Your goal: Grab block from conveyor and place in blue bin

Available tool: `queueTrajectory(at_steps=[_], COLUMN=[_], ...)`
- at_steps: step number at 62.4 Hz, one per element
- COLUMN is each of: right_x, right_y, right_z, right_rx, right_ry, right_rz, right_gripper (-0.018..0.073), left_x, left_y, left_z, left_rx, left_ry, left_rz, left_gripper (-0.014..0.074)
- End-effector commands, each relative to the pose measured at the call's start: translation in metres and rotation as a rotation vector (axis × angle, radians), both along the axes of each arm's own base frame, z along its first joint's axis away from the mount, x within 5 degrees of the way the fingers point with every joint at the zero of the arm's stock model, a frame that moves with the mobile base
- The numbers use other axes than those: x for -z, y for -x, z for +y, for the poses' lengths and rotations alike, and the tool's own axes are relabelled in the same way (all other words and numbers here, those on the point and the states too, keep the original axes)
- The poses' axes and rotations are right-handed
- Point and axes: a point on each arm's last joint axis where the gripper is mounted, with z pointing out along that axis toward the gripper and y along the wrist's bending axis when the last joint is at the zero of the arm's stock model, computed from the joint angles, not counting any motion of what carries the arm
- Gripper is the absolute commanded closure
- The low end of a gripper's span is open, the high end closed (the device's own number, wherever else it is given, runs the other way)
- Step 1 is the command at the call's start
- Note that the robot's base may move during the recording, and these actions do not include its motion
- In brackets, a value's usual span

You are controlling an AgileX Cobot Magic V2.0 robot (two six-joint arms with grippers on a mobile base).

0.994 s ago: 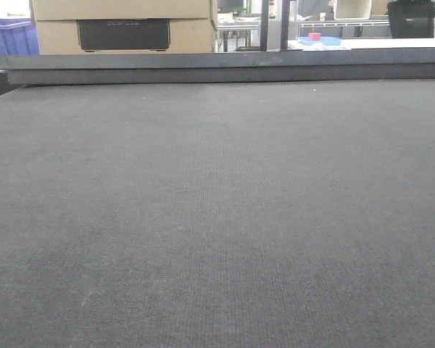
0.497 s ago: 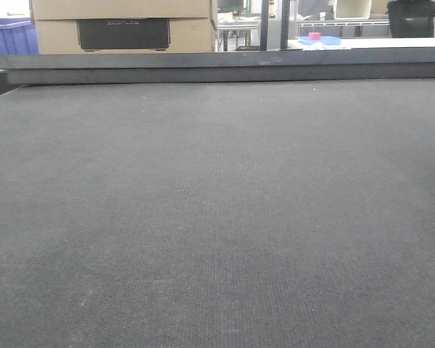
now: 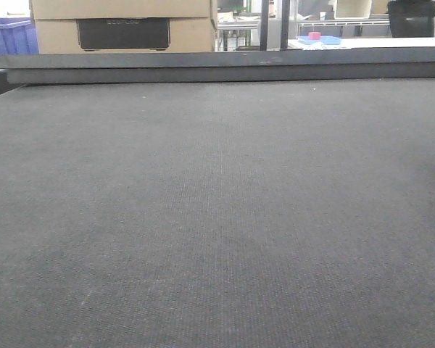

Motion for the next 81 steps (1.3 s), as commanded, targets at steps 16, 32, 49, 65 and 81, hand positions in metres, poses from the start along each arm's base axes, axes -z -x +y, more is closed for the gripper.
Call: queueTrajectory(at_steps=[16,32,49,65,81], right_x=[0.038,0.042,0.042,0.020,-0.026], right_y=[-0.025,-0.027,-0.028,-0.018,0.007], right_z=[-0.010,-0.010,-0.010,-0.005,-0.001], right_rx=[0.069,0.071,0.073,0.085,0.074], right_ry=[0.051,0.048,0.046,0.011,0.015], right_rz=[0.087,0.084,0.067,0.009,-0.179], right_gripper=[0.0117,0.0153,0.0594,0.0718,0.0721], left_x=[-0.003,-0.003,-0.003,-0.020,-0.005], left_y=[-0.001,-0.001,-0.001,0.002,0.006], left_z=[0.000,-0.001,0.000,0.006,0.024], left_rx=[-0.014,-0.018,-0.108,-0.183,-0.178], left_ry=[0.017,0.021,0.048,0.007,0.011], left_rz=[-0.019,-0.019,-0.026,-0.017,0.046], left_gripper=[0.0707,0.0707,0.0707,0.0707,0.0707])
